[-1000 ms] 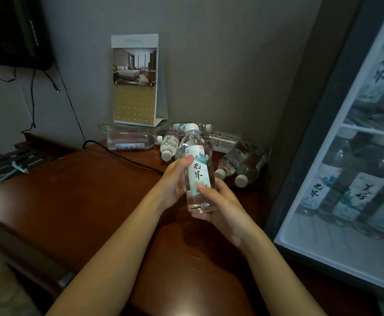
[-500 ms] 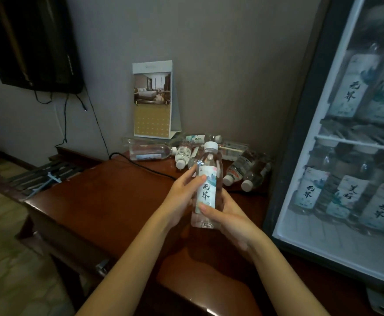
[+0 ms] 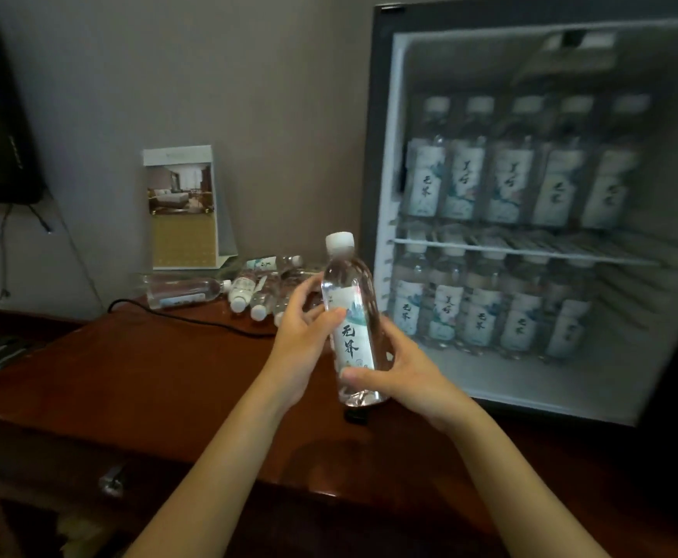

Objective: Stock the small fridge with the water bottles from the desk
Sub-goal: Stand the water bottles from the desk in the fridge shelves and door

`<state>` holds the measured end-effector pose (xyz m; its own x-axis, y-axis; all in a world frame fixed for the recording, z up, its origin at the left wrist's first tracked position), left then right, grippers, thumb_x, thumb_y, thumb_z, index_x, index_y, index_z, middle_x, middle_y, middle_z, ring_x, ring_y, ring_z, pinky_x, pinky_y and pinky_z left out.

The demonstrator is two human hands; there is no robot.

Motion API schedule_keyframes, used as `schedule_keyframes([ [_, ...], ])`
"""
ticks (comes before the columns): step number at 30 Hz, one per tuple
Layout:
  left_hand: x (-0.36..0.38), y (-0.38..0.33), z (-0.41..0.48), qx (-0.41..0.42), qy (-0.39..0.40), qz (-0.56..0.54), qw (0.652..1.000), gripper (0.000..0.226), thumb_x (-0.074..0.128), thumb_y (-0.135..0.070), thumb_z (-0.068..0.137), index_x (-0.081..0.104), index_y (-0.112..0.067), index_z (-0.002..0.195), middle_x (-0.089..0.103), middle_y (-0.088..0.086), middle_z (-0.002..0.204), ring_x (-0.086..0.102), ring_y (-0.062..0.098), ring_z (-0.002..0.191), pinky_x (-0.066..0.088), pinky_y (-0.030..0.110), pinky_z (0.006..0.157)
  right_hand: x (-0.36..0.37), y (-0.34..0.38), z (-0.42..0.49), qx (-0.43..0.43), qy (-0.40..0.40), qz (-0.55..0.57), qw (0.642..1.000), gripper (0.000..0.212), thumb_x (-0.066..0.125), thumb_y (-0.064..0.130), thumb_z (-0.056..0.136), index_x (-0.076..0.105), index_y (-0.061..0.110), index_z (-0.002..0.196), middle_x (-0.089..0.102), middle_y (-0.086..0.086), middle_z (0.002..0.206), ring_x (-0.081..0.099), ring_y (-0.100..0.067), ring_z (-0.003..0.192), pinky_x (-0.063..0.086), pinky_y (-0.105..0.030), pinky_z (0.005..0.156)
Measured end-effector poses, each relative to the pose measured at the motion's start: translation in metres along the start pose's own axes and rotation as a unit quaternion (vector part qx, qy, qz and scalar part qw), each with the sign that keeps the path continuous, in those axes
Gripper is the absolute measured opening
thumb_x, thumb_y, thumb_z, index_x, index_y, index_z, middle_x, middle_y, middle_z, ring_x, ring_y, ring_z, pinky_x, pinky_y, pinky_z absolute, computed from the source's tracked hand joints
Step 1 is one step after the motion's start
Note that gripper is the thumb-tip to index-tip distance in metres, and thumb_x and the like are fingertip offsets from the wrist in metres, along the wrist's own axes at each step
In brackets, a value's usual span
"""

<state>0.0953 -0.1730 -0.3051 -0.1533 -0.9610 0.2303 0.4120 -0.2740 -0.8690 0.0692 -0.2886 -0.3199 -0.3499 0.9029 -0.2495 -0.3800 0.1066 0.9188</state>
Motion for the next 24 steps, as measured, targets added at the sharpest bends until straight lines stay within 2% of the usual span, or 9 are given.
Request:
schedule_keyframes([
  [3, 0.052, -0.012, -0.003, 0.012, 0.042, -0.017, 0.999, 0.049, 0.056, -0.006, 0.087, 0.042, -0.028, 0.129, 0.073, -0.005, 0.094, 0.07, 0.018, 0.088, 0.055, 0.027, 0.063, -0.04, 0.022, -0.032, -0.014, -0.044, -0.049, 0.998, 0.064, 0.081, 0.028, 0.069, 0.049, 0.049, 0.121, 0.064, 0.022, 0.111, 0.06, 0.003, 0.102, 0.048, -0.011, 0.075],
  [7, 0.128, -0.025, -0.008, 0.027, 0.113, -0.034, 0.993, 0.053, 0.058, -0.008, 0.086, 0.04, -0.031, 0.13, 0.073, 0.0, 0.097, 0.069, 0.021, 0.09, 0.058, 0.033, 0.067, -0.094, 0.051, -0.081, -0.017, -0.11, -0.104, 0.988, 0.064, 0.08, 0.031, 0.069, 0.046, 0.054, 0.118, 0.065, 0.023, 0.103, 0.062, 0.003, 0.092, 0.05, -0.014, 0.068],
  [9, 0.168, -0.033, -0.013, 0.04, 0.146, -0.044, 0.987, 0.054, 0.058, -0.006, 0.085, 0.039, -0.029, 0.131, 0.073, -0.001, 0.095, 0.069, 0.019, 0.089, 0.056, 0.029, 0.066, -0.119, 0.066, -0.107, -0.025, -0.145, -0.123, 0.981, 0.066, 0.079, 0.031, 0.068, 0.046, 0.051, 0.122, 0.064, 0.022, 0.106, 0.062, 0.002, 0.094, 0.051, -0.015, 0.07],
  [12, 0.226, -0.046, -0.025, 0.061, 0.193, -0.068, 0.977, 0.056, 0.057, -0.003, 0.086, 0.037, -0.026, 0.133, 0.073, -0.002, 0.095, 0.069, 0.017, 0.088, 0.056, 0.026, 0.066, -0.153, 0.085, -0.148, -0.032, -0.188, -0.141, 0.972, 0.069, 0.078, 0.029, 0.071, 0.044, 0.041, 0.13, 0.064, 0.016, 0.114, 0.062, -0.003, 0.103, 0.052, -0.021, 0.083],
  [17, 0.316, -0.076, -0.054, 0.092, 0.271, -0.135, 0.949, 0.058, 0.059, -0.005, 0.079, 0.039, -0.031, 0.126, 0.072, 0.003, 0.101, 0.069, 0.019, 0.093, 0.055, 0.026, 0.072, -0.203, 0.12, -0.218, -0.042, -0.25, -0.157, 0.954, 0.067, 0.078, 0.025, 0.073, 0.045, 0.042, 0.128, 0.067, 0.012, 0.106, 0.067, -0.012, 0.097, 0.053, -0.022, 0.075],
  [20, 0.363, -0.093, -0.072, 0.104, 0.311, -0.161, 0.931, 0.062, 0.059, -0.005, 0.076, 0.038, -0.029, 0.129, 0.072, 0.007, 0.101, 0.069, 0.02, 0.093, 0.055, 0.027, 0.072, -0.227, 0.144, -0.259, -0.051, -0.282, -0.178, 0.941, 0.065, 0.076, 0.02, 0.074, 0.046, 0.04, 0.128, 0.067, 0.002, 0.108, 0.066, -0.017, 0.1, 0.054, -0.026, 0.078],
  [22, 0.39, -0.105, -0.085, 0.116, 0.333, -0.166, 0.921, 0.064, 0.06, -0.006, 0.076, 0.037, -0.028, 0.132, 0.07, 0.008, 0.104, 0.069, 0.02, 0.092, 0.055, 0.027, 0.072, -0.24, 0.16, -0.284, -0.052, -0.298, -0.194, 0.933, 0.064, 0.077, 0.021, 0.073, 0.048, 0.043, 0.125, 0.066, -0.004, 0.108, 0.067, -0.02, 0.098, 0.055, -0.031, 0.079],
  [24, 0.415, -0.115, -0.097, 0.127, 0.353, -0.175, 0.911, 0.065, 0.061, -0.006, 0.077, 0.036, -0.028, 0.133, 0.068, 0.011, 0.107, 0.069, 0.021, 0.092, 0.055, 0.026, 0.071, -0.251, 0.174, -0.308, -0.054, -0.316, -0.207, 0.924, 0.063, 0.079, 0.028, 0.068, 0.05, 0.043, 0.122, 0.067, -0.002, 0.106, 0.068, -0.021, 0.095, 0.056, -0.03, 0.075],
])
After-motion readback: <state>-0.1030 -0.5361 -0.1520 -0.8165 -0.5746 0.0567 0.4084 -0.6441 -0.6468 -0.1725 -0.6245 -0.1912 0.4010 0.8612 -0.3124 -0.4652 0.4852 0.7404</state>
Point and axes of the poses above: each hand's wrist, its own z-axis towards the middle knuckle, its own x-axis out of the palm, y = z × x, the point moved 9 cm from there along z, towards the middle knuckle
